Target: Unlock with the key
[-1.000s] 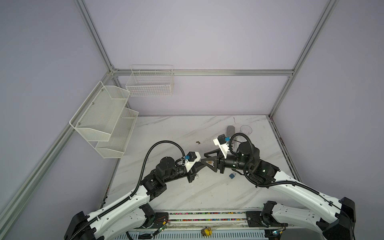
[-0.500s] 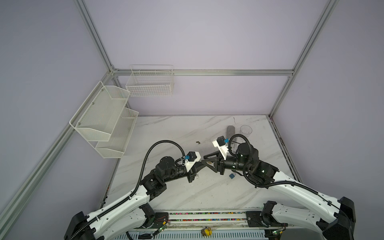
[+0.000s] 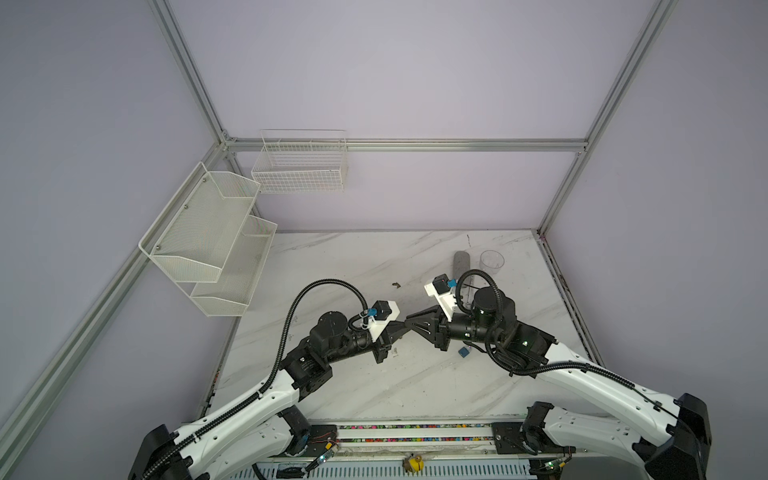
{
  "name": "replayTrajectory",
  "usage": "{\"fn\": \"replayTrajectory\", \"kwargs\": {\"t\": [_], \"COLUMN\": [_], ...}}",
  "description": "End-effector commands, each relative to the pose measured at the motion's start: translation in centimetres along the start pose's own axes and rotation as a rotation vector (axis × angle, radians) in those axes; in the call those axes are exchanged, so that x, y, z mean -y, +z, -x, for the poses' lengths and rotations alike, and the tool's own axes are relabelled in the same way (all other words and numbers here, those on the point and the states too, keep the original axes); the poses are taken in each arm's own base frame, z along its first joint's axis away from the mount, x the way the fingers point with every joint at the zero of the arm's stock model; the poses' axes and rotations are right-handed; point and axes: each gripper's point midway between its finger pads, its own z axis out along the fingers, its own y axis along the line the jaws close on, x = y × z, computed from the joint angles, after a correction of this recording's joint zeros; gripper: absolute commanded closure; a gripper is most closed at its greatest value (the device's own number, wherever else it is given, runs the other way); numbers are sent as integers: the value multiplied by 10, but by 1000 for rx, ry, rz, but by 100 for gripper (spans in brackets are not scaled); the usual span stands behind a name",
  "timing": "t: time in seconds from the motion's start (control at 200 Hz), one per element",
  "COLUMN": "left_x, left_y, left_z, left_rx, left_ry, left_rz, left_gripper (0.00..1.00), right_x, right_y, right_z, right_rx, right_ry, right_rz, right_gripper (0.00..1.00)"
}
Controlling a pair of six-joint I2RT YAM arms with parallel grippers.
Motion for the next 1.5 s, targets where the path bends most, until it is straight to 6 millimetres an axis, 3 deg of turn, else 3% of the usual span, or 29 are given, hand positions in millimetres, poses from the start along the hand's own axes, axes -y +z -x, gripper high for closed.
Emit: {"fn": "replayTrajectory", "kwargs": {"t": [0.0,0.135,0.21,0.48,0.61,0.775,0.905,1.06,1.24,1.495], "left_x": [5,4,3,0,-6,-20,-28,-47,-58,-55], "left_y": [-6,-5,-5,-5,-8,-19,-27,-26,-29,-27], "left_z": [54,53,52,51,51,52,67,80,90,103], "left_rx": [122,116,109,100,107,178,319,433,577,643], "left_ry": [40,31,29,8,-23,-173,-335,-562,-743,-815], "left_rz": [-29,-31,-32,-17,23,113,132,168,219,187], "left_gripper": [100,100,100,100,63,58,54,54,60,67], "right_x": [1,4,4,3,7,22,24,26,28,24], "right_y": [-3,-5,-5,-8,-10,-15,-12,-13,-19,-22], "right_z": [6,8,8,19,28,49,63,79,91,99], "right_rx": [11,21,22,48,73,146,217,326,431,500], "right_ry": [-23,-25,-25,-2,47,147,231,328,408,453], "right_rz": [-11,-26,-31,-39,-55,-99,-84,-57,-21,10], "right_gripper": [86,92,100,100,100,100,100,100,100,100]}}
